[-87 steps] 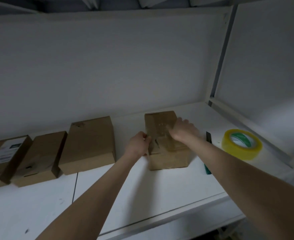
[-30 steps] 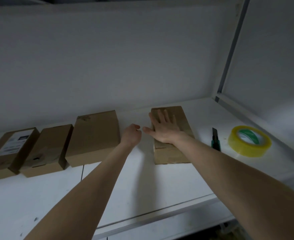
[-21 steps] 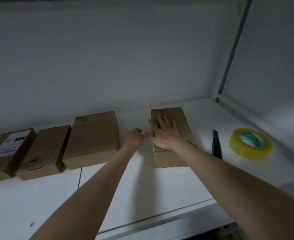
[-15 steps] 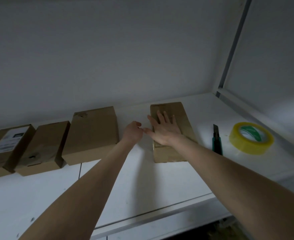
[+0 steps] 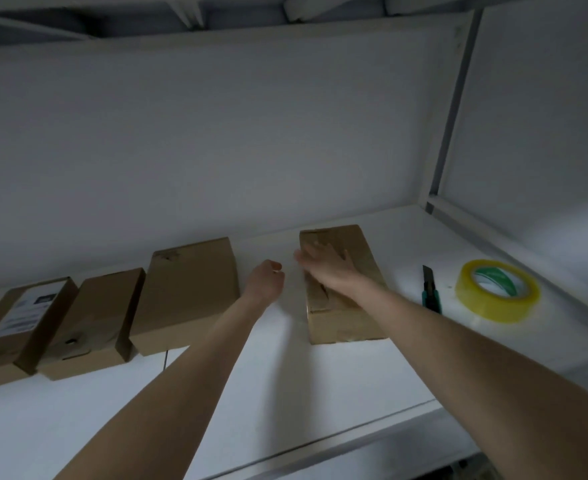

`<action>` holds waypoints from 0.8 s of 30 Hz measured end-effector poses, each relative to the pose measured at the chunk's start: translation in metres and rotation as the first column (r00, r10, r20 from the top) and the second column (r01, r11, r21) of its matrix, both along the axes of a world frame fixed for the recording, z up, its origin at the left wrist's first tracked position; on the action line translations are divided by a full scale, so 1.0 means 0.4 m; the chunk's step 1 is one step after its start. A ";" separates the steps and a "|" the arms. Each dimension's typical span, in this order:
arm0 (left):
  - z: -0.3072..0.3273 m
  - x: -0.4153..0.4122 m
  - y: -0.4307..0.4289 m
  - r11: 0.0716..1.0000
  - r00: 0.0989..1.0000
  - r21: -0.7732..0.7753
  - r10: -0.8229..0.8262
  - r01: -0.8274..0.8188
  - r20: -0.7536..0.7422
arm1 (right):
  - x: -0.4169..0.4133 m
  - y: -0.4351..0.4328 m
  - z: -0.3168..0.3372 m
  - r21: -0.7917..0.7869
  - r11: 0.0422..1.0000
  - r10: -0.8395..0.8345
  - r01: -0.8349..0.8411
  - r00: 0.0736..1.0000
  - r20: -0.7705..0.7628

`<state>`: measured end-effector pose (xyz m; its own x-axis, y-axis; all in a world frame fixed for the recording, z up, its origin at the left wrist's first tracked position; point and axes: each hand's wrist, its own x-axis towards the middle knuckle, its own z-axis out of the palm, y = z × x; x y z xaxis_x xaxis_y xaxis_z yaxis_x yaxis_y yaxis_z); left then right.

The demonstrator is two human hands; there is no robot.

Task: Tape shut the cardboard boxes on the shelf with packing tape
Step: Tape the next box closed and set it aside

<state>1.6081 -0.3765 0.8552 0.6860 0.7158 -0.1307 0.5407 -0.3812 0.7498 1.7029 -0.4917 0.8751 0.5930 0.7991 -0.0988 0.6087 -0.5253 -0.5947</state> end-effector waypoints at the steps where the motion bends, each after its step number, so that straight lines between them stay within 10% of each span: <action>1: 0.007 -0.001 0.000 1.000 1.000 -0.022 0.000 0.001 0.016 | 0.009 -0.008 0.022 0.168 0.981 -0.075 0.097 0.989 -0.130; 5: 0.036 -0.006 -0.009 0.988 0.999 -0.157 0.012 -0.006 0.037 | 0.072 -0.075 0.069 0.343 0.810 -0.461 0.475 0.878 -0.129; 10: 0.026 -0.008 -0.063 0.957 0.996 -0.279 -0.084 0.085 0.015 | 0.085 -0.160 0.018 -0.019 0.799 -0.600 0.601 0.794 -0.102; 17: 0.000 -0.026 -0.133 0.790 0.974 -0.585 -0.061 0.180 0.217 | -0.008 -0.171 -0.059 0.180 0.705 -0.492 0.686 0.656 -0.573; 24: 0.048 -0.126 -0.075 0.894 0.894 -0.420 0.054 0.154 0.445 | -0.148 -0.105 0.000 0.368 0.620 -0.319 0.693 0.651 -0.689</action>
